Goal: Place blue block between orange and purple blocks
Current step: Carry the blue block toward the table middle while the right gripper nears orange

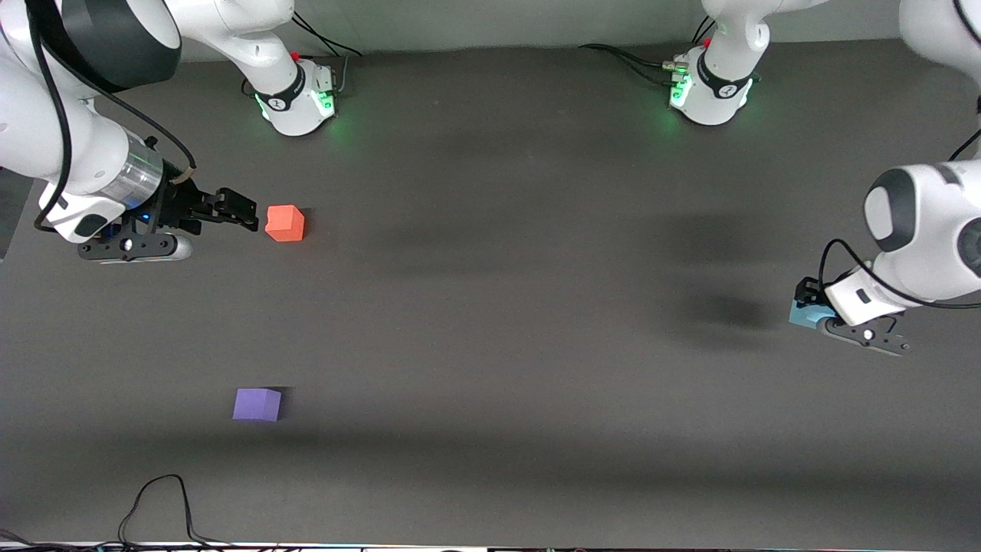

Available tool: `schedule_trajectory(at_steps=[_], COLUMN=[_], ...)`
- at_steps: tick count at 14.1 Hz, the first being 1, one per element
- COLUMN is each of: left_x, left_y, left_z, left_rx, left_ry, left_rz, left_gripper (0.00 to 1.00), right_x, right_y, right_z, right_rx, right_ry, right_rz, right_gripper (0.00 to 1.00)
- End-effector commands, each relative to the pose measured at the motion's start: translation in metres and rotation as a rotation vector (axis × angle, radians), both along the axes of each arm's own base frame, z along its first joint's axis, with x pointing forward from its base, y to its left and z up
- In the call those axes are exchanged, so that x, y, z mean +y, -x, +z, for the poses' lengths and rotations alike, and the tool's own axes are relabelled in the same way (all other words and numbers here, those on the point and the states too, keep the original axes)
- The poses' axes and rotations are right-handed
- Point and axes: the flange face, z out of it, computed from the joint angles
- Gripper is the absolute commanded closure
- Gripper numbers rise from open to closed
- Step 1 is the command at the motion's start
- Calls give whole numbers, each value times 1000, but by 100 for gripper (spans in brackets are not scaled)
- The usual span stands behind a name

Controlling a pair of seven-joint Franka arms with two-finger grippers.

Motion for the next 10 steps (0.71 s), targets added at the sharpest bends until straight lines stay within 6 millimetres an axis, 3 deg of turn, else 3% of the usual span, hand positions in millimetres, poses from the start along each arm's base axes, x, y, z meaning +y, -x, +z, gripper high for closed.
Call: schedule_trajectory(at_steps=[1,4,6,8,10], left_x=[-94,-224,-301,-389,-462], left_y=[0,16,27,47,76], left_z=[42,56,55,38,4], left_rx=[31,20,7,-16,-38], left_ry=[-21,5,17,29,43], left_rz=[112,211,255,285,300], left_gripper=[65,65,65,65,65], right_x=[-1,-1,-1,-1,-1], right_y=[-3,-3,-3,-3,-3], right_z=[1,1,1,1,2], right_rx=[-2,-2,-2,-3,-5], right_ry=[-32,-32,-32,-32,-32], right_rz=[16,16,16,16,16], right_gripper=[0,0,0,0,0])
